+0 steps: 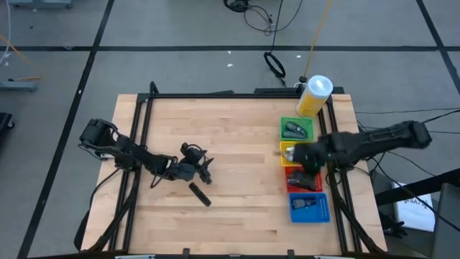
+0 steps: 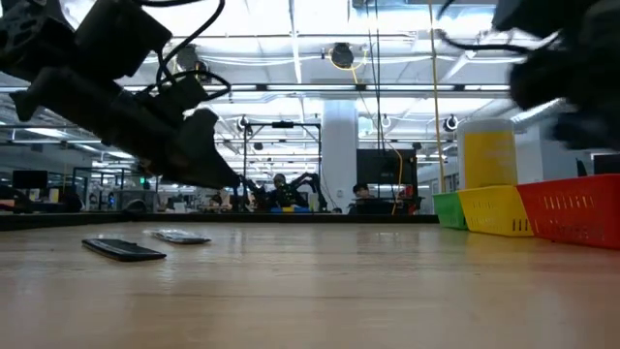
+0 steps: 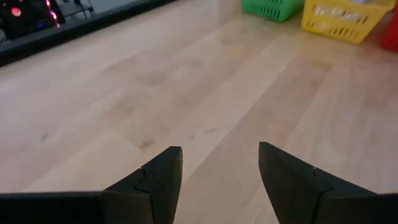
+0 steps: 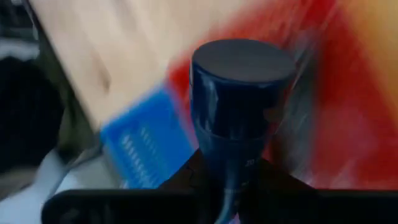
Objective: Pick & Place Travel size toiletries
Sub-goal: Put the blue shave cream into the blue basket, then put the black comb into the red basket
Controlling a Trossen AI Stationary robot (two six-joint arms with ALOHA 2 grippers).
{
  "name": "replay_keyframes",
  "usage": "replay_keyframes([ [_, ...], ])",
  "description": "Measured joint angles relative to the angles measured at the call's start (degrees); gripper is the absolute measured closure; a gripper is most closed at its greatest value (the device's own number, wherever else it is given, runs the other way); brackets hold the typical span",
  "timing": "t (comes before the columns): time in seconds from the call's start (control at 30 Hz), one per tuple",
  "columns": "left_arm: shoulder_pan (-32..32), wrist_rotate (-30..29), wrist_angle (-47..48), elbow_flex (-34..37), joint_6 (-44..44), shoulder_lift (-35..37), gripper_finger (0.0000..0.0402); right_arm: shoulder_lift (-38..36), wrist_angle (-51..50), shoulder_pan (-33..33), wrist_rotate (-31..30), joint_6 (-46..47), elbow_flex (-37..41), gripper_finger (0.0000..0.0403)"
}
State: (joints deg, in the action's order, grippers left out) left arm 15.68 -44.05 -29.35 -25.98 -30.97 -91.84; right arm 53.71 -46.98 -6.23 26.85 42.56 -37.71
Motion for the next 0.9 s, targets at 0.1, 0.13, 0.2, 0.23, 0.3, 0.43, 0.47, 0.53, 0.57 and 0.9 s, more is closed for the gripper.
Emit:
replay_keyframes([
  [0.1,0.0,-0.07,-1.23,0.0,-0.83,-2.31,0.0196,0.0,1.29,-11.56,3.28,14.73,0.0,0.0374],
  [0.13,0.0,-0.07,-1.46,0.0,-1.28,-3.01,0.0197,0.0,2.7,-14.89,3.18,18.61,0.0,0.0374],
  [0.2,0.0,-0.07,-2.32,0.0,-1.92,-4.29,0.0199,0.0,7.76,-20.53,1.35,24.64,0.54,0.0372],
  [0.23,0.0,-0.07,-2.58,0.0,-2.31,-4.86,0.0201,0.01,10.68,-22.8,-0.18,26.88,0.93,0.037],
  [0.3,0.01,0.01,-2.56,0.0,-2.61,-5.67,0.0204,0.0,14.13,-26.06,-3.62,29.02,1.5,0.0359],
  [0.43,0.3,0.46,-2.55,0.0,-3.57,-6.46,0.021,0.02,14.58,-27.25,-5.76,32.03,3.05,0.031],
  [0.47,0.45,0.48,-2.54,0.0,-3.73,-6.46,0.021,0.0,14.61,-27.27,-5.73,32.62,3.47,0.0293],
  [0.53,0.83,0.48,-2.71,0.0,-3.69,-6.46,0.021,-0.17,15.55,-27.29,-5.32,32.78,4.23,0.0262],
  [0.57,0.98,0.46,-2.69,0.0,-3.67,-6.46,0.0211,-0.17,16.24,-27.27,-4.53,32.46,4.48,0.0246],
  [0.9,3.84,-2.17,-3.97,-0.02,1.72,-1.07,0.0211,-1.6,38.54,-24.51,-9.89,30.67,4.68,0.0201],
])
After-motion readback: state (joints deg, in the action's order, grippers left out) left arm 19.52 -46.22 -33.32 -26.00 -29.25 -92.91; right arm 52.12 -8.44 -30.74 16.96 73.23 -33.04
